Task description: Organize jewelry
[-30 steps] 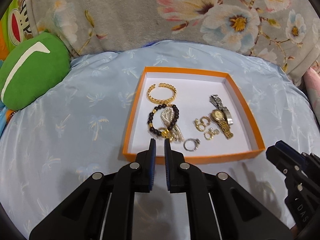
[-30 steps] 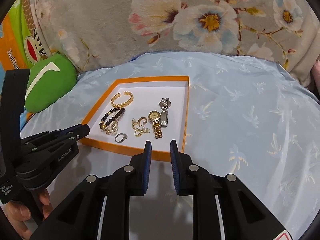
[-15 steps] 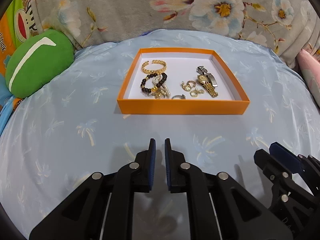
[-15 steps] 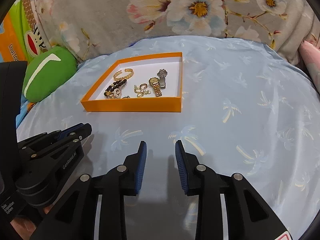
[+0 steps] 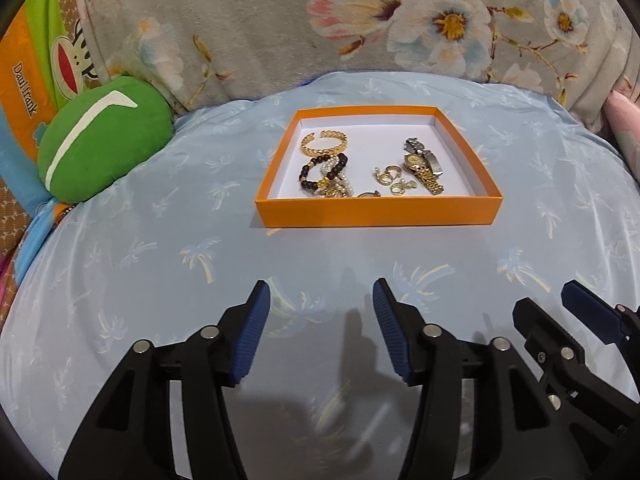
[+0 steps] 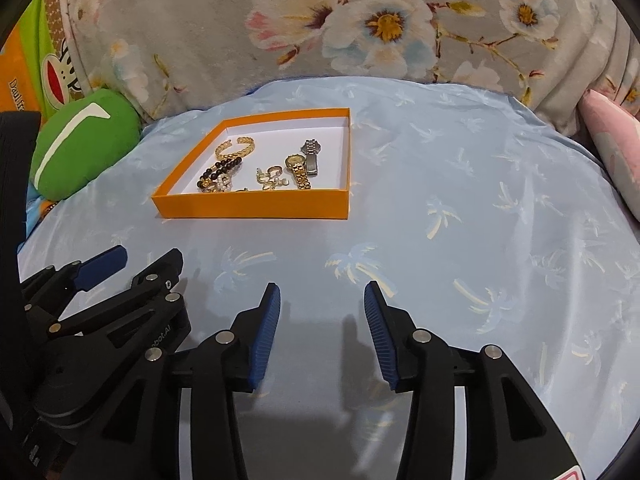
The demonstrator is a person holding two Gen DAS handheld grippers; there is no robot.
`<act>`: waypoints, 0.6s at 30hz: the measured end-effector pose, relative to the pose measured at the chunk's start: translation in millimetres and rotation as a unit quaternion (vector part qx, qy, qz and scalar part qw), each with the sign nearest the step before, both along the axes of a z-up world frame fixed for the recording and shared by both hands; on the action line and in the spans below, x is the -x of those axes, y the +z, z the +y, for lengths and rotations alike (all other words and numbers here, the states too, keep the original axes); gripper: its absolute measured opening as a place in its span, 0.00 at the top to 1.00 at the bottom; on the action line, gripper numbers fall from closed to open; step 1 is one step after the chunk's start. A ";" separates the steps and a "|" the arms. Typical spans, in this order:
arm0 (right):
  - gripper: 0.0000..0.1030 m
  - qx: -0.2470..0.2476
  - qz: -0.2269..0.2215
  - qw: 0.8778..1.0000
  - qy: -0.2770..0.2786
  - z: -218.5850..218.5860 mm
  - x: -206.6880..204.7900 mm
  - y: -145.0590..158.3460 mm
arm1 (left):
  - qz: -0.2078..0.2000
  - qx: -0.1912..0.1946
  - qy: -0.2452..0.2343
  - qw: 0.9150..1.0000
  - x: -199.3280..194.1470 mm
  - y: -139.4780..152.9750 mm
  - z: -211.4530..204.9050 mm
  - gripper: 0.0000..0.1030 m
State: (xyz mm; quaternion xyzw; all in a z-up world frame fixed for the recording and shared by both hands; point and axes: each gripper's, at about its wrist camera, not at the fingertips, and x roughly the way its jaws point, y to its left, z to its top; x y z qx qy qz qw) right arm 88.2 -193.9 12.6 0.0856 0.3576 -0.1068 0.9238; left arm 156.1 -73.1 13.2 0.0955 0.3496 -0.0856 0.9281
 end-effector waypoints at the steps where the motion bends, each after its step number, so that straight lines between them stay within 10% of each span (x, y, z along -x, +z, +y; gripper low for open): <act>1: 0.57 0.002 0.002 1.000 -0.002 0.1 -0.4 -0.2 | 0.001 -0.002 0.002 1.000 -0.4 -0.3 0.0 0.47; 18: 0.50 -0.008 0.011 1.000 -0.005 -4.2 -1.7 -3.1 | 0.002 -0.010 0.030 0.999 -3.2 -1.6 2.9 0.33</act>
